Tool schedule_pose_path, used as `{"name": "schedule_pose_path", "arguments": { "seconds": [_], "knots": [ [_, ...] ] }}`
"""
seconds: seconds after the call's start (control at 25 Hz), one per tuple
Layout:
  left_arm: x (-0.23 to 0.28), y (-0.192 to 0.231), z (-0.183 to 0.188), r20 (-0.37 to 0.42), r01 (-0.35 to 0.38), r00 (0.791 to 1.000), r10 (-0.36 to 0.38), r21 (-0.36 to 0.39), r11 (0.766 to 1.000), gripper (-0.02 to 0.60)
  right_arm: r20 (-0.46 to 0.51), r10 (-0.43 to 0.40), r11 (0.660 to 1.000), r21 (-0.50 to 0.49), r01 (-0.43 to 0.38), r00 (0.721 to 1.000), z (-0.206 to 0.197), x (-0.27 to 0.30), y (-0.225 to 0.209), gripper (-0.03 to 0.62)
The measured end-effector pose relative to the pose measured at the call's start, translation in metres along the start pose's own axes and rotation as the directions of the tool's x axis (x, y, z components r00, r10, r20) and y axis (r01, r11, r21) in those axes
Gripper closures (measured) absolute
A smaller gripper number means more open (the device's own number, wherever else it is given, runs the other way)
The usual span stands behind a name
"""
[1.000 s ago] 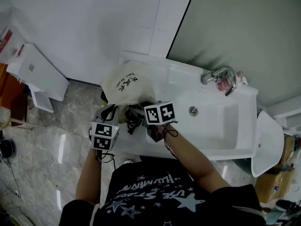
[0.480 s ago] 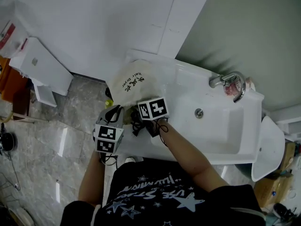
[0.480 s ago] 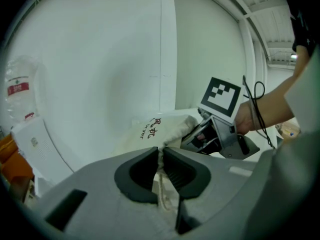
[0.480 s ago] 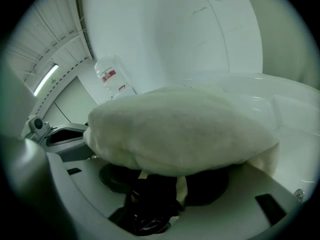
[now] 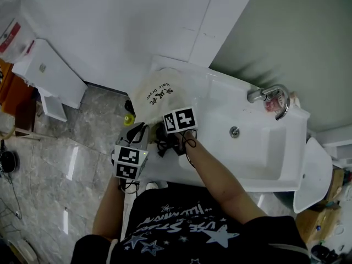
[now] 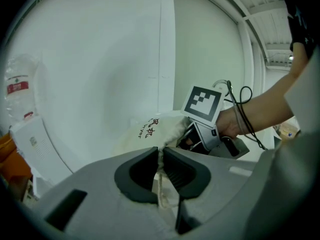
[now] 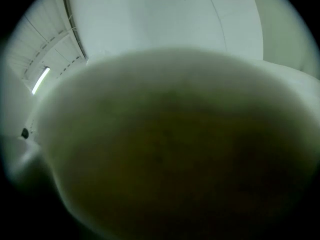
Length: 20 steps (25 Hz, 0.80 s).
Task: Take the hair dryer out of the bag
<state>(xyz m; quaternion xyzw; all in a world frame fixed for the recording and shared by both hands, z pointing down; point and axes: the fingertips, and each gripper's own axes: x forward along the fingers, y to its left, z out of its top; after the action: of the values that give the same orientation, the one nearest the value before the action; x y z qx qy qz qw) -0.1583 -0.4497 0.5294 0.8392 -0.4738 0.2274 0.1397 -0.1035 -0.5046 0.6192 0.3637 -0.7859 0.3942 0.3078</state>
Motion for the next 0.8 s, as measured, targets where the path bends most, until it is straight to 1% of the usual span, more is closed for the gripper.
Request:
{"name": "schedule_pose_path", "arguments": {
  "seconds": [0.16, 0.44, 0.6, 0.8],
  "knots": [
    [-0.001, -0.001, 0.0, 0.0, -0.003, 1.0, 0.003, 0.015, 1.0, 0.534, 0.023, 0.011, 1.0, 0.018, -0.011, 1.0, 0.0, -0.002, 0.0, 0.408],
    [-0.001, -0.006, 0.005, 0.015, 0.003, 1.0, -0.003, 0.024, 1.0, 0.534, 0.043, 0.102, 0.992, 0.072, -0.105, 0.994, -0.009, -0.021, 0.007, 0.413],
    [-0.005, -0.008, 0.003, 0.019, 0.012, 1.0, -0.012, 0.022, 1.0, 0.534, 0.05, 0.116, 0.99, 0.071, -0.119, 0.992, -0.022, -0.038, 0.012, 0.414],
    [-0.007, -0.013, 0.0, 0.024, 0.03, 0.999, -0.031, 0.044, 0.999, 0.534, 0.065, 0.144, 0.986, 0.074, -0.149, 0.987, -0.041, -0.062, 0.022, 0.416]
  ]
}}
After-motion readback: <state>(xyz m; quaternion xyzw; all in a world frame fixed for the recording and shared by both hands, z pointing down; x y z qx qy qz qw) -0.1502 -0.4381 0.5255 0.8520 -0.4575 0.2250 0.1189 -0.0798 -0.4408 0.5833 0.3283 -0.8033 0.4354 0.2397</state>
